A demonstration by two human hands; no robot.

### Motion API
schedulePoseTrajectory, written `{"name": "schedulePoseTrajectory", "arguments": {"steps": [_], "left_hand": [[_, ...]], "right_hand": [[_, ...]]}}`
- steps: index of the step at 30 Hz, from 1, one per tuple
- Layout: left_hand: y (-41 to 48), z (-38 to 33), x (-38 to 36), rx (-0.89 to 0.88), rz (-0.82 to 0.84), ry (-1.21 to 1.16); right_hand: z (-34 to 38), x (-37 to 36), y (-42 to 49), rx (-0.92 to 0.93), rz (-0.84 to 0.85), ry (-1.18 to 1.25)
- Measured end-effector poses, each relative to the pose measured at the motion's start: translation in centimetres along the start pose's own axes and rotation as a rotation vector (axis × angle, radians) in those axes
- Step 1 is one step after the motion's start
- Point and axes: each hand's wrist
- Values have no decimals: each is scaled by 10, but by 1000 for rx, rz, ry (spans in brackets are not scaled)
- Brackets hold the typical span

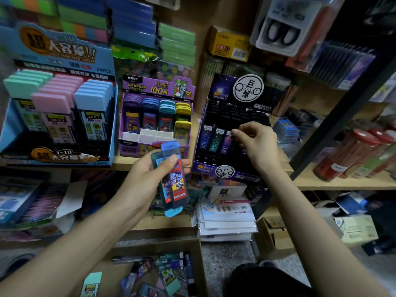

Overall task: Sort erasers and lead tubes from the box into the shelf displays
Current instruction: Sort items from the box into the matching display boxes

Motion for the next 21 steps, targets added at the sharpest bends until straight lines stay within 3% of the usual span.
{"name": "schedulePoseTrajectory", "arguments": {"steps": [7, 9, 15, 18, 21], "left_hand": [[-1, -5, 10, 23, -69, -80], [-1, -7, 12, 27, -104, -87], [-8, -16, 10, 30, -52, -26], [-15, -19, 12, -11, -51, 18], [-18, -22, 19, -46, -82, 51]], "right_hand": [[31, 11, -6, 114, -71, -440], [52, 9, -16, 168, -42, -313], [95, -31, -69, 84, 428, 225], [103, -41, -75, 23, 451, 423], [112, -46, -71, 53, 453, 444]]}}
Point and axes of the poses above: each hand's wrist, its own y-axis towards the middle knuckle, its own x-axis out of the back of the hand, z = x × y, and after that the axes turned 5 degrees about x, right-handed
